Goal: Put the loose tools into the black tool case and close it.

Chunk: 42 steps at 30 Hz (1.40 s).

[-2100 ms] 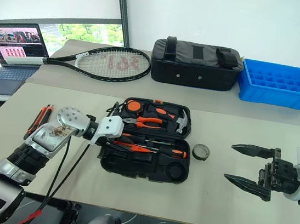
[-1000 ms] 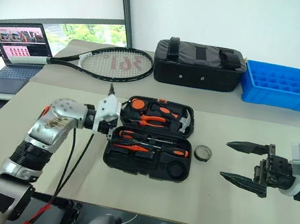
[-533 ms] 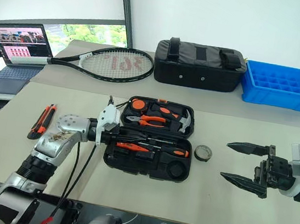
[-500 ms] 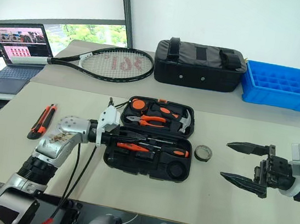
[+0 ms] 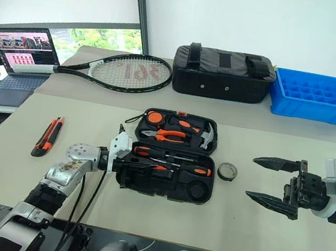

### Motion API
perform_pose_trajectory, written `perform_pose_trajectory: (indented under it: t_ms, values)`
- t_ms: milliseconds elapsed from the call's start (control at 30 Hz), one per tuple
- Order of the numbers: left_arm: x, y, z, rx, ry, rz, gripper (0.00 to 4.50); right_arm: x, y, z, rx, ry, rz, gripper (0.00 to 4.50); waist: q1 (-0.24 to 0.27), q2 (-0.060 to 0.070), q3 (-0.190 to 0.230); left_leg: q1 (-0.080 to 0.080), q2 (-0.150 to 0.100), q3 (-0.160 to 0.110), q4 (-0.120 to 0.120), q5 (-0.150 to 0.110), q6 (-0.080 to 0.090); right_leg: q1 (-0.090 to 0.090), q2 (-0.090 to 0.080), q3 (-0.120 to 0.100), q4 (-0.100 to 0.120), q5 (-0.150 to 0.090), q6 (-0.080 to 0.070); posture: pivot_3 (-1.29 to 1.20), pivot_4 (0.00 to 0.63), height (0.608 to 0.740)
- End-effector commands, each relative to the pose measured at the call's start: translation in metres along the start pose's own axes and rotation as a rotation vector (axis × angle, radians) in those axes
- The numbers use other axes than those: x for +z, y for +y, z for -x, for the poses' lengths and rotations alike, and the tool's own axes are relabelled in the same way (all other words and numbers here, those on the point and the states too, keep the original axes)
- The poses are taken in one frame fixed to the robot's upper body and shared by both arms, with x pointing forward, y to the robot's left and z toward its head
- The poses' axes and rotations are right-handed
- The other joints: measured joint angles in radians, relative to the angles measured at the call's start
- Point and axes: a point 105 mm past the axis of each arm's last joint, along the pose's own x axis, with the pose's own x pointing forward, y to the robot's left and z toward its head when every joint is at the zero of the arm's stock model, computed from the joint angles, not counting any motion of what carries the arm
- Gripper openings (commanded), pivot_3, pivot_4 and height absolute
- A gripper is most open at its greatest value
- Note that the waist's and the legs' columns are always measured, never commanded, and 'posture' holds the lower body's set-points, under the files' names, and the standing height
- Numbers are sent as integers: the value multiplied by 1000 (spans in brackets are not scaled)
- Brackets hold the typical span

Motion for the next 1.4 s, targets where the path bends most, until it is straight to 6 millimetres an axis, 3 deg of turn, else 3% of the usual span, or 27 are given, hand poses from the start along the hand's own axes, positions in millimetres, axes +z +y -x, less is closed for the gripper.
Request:
perform_pose_trajectory:
  t_ms: [33,200,367,500,600,733,833,933,1033,1067,1167,1400]
  values:
    - [-22,2,3,19,48,68,31,9,3,-4,40,-7,38,4500,-2,1,-1,0,0,0,0,0,0,0,0,0,0,0,0,0,150,708]
    - [-33,-4,0,-13,84,93,31,8,4,-6,43,3,37,4500,-6,3,-2,2,0,0,0,0,0,1,0,1,2,0,0,0,150,708]
    - [-29,-5,1,-13,75,73,31,4,3,-11,33,43,35,4500,-8,4,-3,2,0,0,0,0,0,1,1,1,2,-2,3,0,150,708]
    - [-5,2,6,20,12,24,31,1,0,-14,23,61,47,4500,-9,3,-2,2,0,0,1,0,0,1,1,1,2,-2,3,0,150,708]
    - [29,7,18,59,-91,-19,31,5,1,-16,61,24,31,4500,-13,2,-2,0,0,0,1,0,0,0,1,1,2,-2,3,0,150,708]
    - [68,24,55,248,-195,-48,31,8,-2,-21,85,-7,32,4500,-18,-1,1,-2,1,-2,3,0,0,-2,1,-1,3,-1,2,0,150,708]
    - [82,38,92,426,-232,-44,31,10,-3,-26,109,-31,34,4500,-19,-2,1,-2,1,-3,3,0,0,-1,0,-1,2,-1,2,0,150,708]
    - [76,56,149,729,-195,-40,31,15,-5,-35,142,-63,43,4500,-27,-2,1,-1,1,-3,3,0,0,-1,0,-1,2,-1,2,0,150,708]
    - [54,59,199,977,-122,21,31,20,-7,-44,179,-96,52,4500,-30,-2,1,0,2,-5,2,0,0,-1,0,-1,3,-1,2,0,150,708]
    - [49,58,208,1018,-100,35,31,21,-7,-45,187,-102,54,4500,-31,-2,1,0,2,-6,2,0,0,-1,0,-1,3,-1,1,0,150,708]
    - [25,51,235,1186,-14,92,633,26,-10,-52,216,-123,60,4500,-24,-3,2,1,2,-8,2,0,0,-1,-1,-2,3,0,0,0,150,708]
    - [-5,47,258,1403,99,148,3184,30,-14,-59,249,-129,59,4500,5,-5,2,-1,1,-9,0,0,0,-1,-4,-5,0,0,0,0,150,708]
